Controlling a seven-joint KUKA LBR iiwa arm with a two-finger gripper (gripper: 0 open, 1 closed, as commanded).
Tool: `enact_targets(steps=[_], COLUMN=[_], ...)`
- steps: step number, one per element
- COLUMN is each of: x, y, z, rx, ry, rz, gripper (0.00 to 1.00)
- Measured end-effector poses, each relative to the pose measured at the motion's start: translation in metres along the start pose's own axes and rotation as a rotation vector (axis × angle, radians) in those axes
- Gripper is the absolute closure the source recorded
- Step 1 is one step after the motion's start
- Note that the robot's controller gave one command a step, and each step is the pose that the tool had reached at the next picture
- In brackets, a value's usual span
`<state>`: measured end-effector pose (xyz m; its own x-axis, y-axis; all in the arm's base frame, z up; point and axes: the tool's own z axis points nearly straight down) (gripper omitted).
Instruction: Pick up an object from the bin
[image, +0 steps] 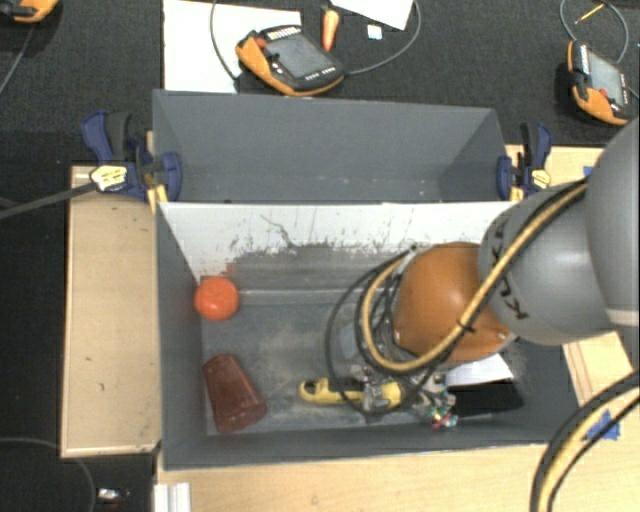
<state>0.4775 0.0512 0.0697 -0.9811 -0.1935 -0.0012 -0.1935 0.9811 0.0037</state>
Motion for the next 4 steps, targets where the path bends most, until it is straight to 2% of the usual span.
enact_targets(steps=[1,4], x=[0.0,0.0], y=[0.0,0.0], z=[0.0,-0.028], rx=[0.0,-0.001], ry=[0.0,-0.004], rz=[0.0,0.009], gripper=[1.0,1.0])
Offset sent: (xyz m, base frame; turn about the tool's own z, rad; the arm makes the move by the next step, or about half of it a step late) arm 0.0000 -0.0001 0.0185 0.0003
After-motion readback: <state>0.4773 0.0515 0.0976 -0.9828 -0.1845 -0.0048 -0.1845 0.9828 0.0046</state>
